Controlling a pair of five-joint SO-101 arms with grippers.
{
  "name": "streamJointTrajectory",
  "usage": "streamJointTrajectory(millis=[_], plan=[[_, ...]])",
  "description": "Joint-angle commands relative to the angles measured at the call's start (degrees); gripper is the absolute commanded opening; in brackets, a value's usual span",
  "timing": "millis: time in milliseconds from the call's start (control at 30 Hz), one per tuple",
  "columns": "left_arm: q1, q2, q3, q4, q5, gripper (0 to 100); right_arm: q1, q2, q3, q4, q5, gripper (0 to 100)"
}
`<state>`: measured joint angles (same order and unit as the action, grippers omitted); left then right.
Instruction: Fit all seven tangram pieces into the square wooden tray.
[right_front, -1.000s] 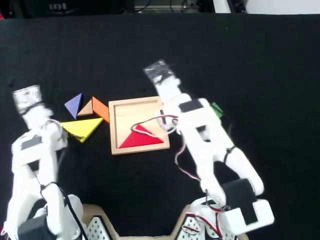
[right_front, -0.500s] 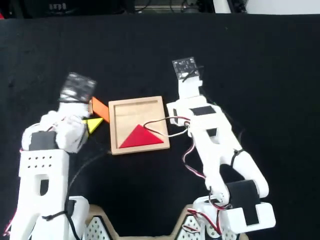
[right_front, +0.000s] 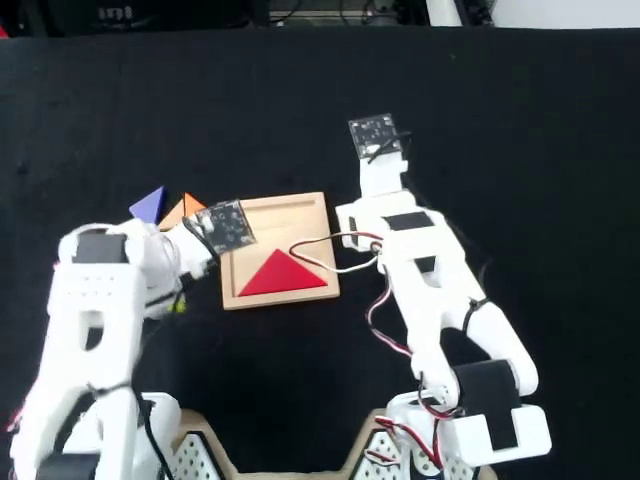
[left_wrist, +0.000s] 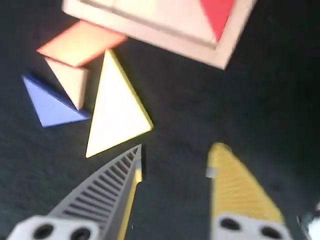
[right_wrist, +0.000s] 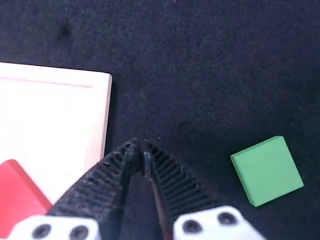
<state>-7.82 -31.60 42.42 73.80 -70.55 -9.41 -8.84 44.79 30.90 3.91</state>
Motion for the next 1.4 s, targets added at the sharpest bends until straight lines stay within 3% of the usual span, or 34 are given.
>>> streamJointTrajectory(millis=[0, 233, 400, 900, 1133, 1367], plan=[[-3.91, 7.91, -9.19, 1.32, -5.19, 26, 0.79, -2.77, -0.13, -1.14, -0.44, 1.2], [-4.88, 29.19, -22.73, 1.76, -10.37, 25, 0.53, 1.63, -2.51, -1.14, 1.32, 1.2], [-4.7, 36.66, -27.65, 0.79, -14.51, 25, 0.88, 6.11, -5.85, -0.79, 3.69, 1.2], [-5.85, 40.26, -29.93, -2.11, -21.89, 25, 1.49, 9.1, -7.87, -1.05, 5.89, 1.2], [-5.85, 41.14, -28.18, -7.21, -21.98, 25, 1.67, 9.1, -7.87, -1.14, 5.98, 1.2], [-5.67, 46.95, -29.76, -7.3, -21.89, 26, 1.67, 9.19, -8.31, -1.14, 5.98, 1.2]])
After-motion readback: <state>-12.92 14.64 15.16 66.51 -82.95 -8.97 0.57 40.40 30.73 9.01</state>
